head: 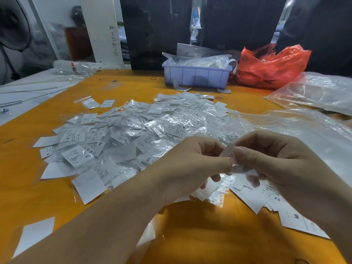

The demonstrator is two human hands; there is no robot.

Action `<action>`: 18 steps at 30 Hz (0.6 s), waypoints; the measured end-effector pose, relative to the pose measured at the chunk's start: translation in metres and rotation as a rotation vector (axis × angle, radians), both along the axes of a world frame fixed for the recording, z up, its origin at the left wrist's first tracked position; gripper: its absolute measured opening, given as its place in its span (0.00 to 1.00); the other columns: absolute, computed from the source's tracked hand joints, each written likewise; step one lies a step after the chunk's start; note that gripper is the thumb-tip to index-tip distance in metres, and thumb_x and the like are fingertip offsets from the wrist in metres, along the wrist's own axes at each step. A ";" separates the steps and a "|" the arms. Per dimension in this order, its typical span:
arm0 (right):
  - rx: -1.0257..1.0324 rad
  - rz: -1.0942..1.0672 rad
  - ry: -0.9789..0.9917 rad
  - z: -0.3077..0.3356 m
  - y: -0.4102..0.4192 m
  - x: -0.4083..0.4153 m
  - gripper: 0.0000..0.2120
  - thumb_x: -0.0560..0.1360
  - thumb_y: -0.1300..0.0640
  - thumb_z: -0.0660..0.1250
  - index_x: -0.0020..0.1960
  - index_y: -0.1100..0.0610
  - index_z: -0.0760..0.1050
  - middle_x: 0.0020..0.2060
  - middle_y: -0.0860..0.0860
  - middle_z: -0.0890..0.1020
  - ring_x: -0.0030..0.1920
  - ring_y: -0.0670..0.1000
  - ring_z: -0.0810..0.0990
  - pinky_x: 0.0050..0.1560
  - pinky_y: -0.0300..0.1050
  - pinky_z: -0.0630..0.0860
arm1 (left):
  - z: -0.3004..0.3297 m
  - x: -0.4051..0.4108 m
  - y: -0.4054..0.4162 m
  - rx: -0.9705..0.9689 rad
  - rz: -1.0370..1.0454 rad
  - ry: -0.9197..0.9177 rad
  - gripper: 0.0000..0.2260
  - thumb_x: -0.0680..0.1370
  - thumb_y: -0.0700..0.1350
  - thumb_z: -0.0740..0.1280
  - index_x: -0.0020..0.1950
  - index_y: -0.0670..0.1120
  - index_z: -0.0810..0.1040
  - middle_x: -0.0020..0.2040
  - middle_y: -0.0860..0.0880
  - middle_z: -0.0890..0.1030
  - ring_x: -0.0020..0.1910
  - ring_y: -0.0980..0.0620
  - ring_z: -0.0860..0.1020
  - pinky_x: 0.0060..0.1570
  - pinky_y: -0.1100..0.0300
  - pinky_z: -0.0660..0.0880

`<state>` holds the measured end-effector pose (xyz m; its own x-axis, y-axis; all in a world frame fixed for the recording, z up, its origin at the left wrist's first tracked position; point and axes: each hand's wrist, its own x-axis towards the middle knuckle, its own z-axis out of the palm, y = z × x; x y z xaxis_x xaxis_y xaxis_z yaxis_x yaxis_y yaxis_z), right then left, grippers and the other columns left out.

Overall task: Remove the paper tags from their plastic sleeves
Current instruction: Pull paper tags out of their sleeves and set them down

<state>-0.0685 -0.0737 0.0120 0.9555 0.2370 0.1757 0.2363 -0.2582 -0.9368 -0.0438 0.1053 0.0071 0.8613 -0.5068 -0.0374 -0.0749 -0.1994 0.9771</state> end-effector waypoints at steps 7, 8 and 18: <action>0.018 0.000 0.027 -0.001 -0.001 -0.001 0.13 0.67 0.46 0.77 0.46 0.52 0.82 0.35 0.55 0.82 0.29 0.50 0.77 0.29 0.43 0.75 | 0.000 0.001 0.001 -0.099 0.021 -0.019 0.07 0.75 0.37 0.71 0.39 0.46 0.79 0.35 0.49 0.77 0.32 0.55 0.72 0.33 0.61 0.69; 0.027 0.011 0.044 0.000 -0.002 -0.001 0.11 0.68 0.46 0.76 0.46 0.51 0.82 0.34 0.54 0.81 0.29 0.50 0.77 0.29 0.43 0.75 | 0.001 0.001 0.001 -0.124 0.037 -0.022 0.06 0.73 0.39 0.73 0.38 0.46 0.79 0.34 0.48 0.77 0.31 0.55 0.72 0.32 0.60 0.70; 0.168 0.033 0.013 0.004 -0.005 -0.002 0.18 0.58 0.52 0.75 0.48 0.48 0.81 0.34 0.58 0.81 0.29 0.51 0.76 0.28 0.42 0.74 | -0.001 0.004 0.001 -0.233 0.043 0.085 0.08 0.74 0.40 0.71 0.51 0.39 0.80 0.36 0.50 0.78 0.32 0.56 0.74 0.29 0.64 0.72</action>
<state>-0.0702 -0.0784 0.0157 0.9501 0.2368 0.2030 0.2295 -0.0897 -0.9692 -0.0396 0.1061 0.0065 0.8811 -0.4729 0.0030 0.0133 0.0312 0.9994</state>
